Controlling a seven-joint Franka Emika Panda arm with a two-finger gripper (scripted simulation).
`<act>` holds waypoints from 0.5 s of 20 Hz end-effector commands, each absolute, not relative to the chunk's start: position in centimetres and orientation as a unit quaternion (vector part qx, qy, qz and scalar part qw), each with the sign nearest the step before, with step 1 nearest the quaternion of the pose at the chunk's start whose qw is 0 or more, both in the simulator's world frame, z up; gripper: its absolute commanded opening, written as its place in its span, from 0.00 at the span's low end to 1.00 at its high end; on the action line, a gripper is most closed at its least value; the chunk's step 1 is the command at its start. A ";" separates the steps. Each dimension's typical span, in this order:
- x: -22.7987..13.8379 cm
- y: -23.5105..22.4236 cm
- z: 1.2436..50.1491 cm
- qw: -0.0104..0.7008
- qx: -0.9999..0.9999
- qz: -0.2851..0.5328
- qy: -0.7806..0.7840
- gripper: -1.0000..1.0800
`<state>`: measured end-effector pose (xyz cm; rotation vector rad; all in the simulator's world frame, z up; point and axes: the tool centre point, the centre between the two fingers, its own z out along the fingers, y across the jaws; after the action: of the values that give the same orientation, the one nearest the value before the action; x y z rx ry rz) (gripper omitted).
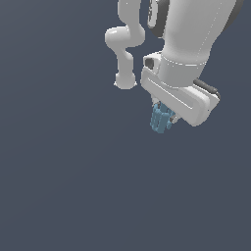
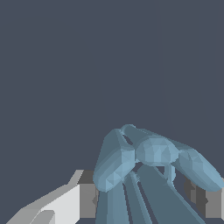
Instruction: Pick up the object and move it to a goal position.
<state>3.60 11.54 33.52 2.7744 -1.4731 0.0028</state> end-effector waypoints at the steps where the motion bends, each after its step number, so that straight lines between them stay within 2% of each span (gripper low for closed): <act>1: 3.5 12.1 36.2 0.001 0.883 0.001 -0.469 0.00; 10: 3.6 13.8 44.0 0.001 0.883 0.000 -0.469 0.00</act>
<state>3.60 13.55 42.86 2.7750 -1.4723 0.0029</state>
